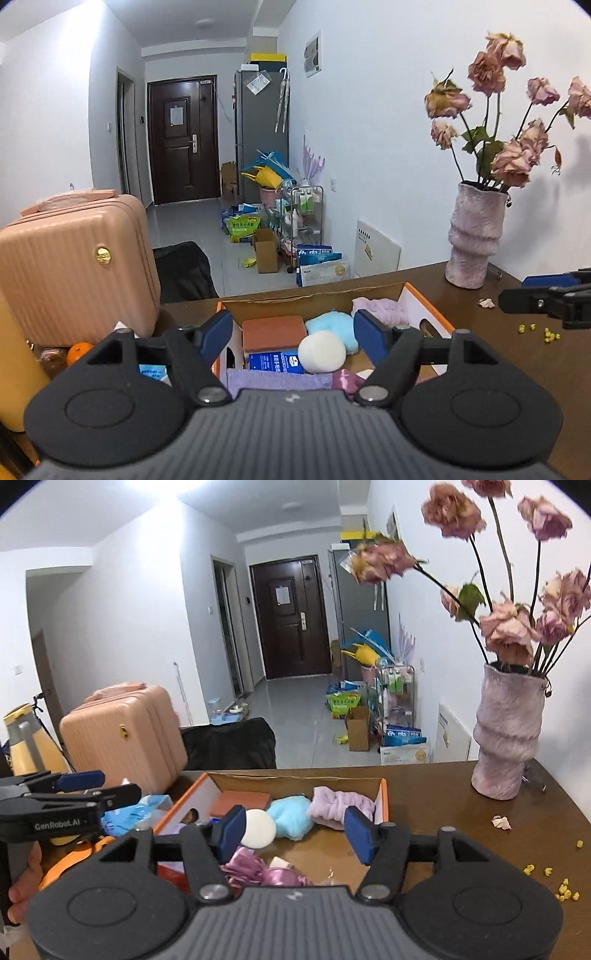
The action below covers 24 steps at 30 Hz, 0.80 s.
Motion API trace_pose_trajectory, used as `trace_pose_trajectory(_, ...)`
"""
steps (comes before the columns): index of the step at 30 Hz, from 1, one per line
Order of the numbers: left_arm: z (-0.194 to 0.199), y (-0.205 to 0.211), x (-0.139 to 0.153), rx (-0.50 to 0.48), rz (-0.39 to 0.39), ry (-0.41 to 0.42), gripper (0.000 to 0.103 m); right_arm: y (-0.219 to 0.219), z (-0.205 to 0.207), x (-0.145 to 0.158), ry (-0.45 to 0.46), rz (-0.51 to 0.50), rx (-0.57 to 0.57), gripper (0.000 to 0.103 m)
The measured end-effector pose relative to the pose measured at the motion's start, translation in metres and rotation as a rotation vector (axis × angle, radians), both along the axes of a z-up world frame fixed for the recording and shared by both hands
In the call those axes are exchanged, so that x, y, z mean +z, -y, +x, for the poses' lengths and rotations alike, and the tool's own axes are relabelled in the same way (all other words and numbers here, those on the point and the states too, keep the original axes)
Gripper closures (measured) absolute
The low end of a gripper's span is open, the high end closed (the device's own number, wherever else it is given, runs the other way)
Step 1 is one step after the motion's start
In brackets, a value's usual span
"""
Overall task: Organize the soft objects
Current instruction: 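Withdraw both grippers from the box back over the table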
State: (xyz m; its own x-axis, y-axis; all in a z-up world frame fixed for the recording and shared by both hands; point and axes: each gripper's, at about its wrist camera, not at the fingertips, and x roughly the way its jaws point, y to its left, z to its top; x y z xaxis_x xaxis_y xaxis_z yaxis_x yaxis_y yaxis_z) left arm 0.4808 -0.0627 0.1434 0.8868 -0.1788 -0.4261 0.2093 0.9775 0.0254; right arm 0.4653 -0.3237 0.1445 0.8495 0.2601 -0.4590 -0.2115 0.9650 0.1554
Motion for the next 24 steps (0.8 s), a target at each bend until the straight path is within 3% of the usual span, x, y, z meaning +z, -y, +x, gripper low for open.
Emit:
trace_pose_trajectory(3, -0.017, -0.001, 0.002, 0.016, 0.010, 0.020, 0.019, -0.003, -0.012, 0.002, 0.016, 0.000, -0.011, 0.043)
trace_pose_trajectory(5, -0.033, -0.005, -0.001, 0.037, 0.008, 0.039, 0.010, -0.003, -0.023, 0.001, 0.031, 0.003, -0.018, 0.033)
trace_pose_trajectory(7, -0.052, -0.012, -0.008, 0.055, -0.010, 0.061, 0.006, -0.006, -0.038, -0.004, 0.055, -0.003, -0.017, 0.017)
trace_pose_trajectory(13, -0.125, -0.027, -0.037, 0.097, -0.015, 0.077, 0.003, -0.016, -0.103, -0.037, 0.138, -0.055, -0.060, 0.016)
trace_pose_trajectory(17, -0.194, -0.036, -0.053, 0.109, 0.030, 0.145, 0.000, -0.022, -0.169, -0.063, 0.199, -0.108, -0.083, 0.013)
trace_pose_trajectory(21, -0.257, -0.044, -0.072, 0.096, 0.094, 0.192, 0.000, -0.029, -0.226, -0.081, 0.180, -0.114, -0.066, 0.012)
trace_pose_trajectory(24, -0.287, -0.052, -0.085, 0.117, 0.083, 0.151, 0.000, -0.033, -0.257, -0.092, 0.155, -0.063, -0.063, 0.011)
